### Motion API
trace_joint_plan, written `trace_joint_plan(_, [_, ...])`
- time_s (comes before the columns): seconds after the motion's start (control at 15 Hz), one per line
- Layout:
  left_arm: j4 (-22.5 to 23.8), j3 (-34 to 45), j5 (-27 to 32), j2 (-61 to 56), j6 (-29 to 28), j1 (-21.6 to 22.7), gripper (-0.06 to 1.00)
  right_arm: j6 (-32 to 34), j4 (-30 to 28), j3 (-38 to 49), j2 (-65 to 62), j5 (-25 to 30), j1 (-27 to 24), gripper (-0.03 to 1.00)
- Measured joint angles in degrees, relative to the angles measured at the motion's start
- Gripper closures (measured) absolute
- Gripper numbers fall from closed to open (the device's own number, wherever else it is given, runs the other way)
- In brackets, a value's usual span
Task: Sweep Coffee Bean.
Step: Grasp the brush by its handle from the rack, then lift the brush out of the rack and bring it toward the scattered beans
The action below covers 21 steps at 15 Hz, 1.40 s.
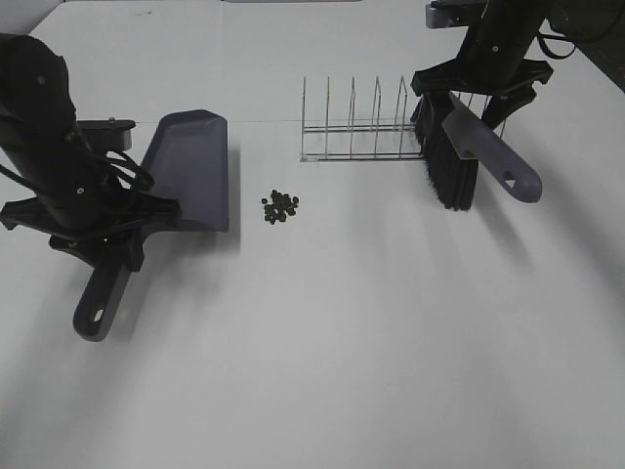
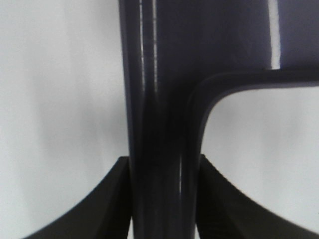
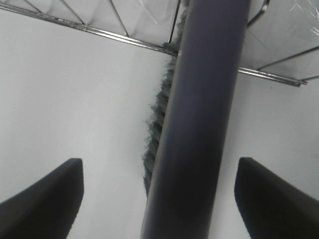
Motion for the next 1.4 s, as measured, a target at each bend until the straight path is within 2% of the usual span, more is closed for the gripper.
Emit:
trace_joint_plan(0.33, [0.0, 0.0, 0.0, 0.0, 0.06, 0.0, 0.6, 0.0, -3.09, 0.0, 2.23, -1.43, 0.0, 0.29])
trace_joint_plan(0.6, [0.0, 0.0, 0.0, 0.0, 0.06, 0.0, 0.6, 0.0, -3.55, 0.0, 2.52, -1.78, 0.0, 0.45])
trace_joint_plan(0.73, [0.0, 0.0, 0.0, 0.0, 0.06, 0.0, 0.6, 0.4, -3.84, 0.0, 2.52, -1.15, 0.0, 0.63])
trace_joint_plan(1.4, [0.0, 0.0, 0.06, 0.0, 0.06, 0.0, 0.6, 1.95, -4.18, 0.0, -0.4, 0.8, -0.23, 0.65])
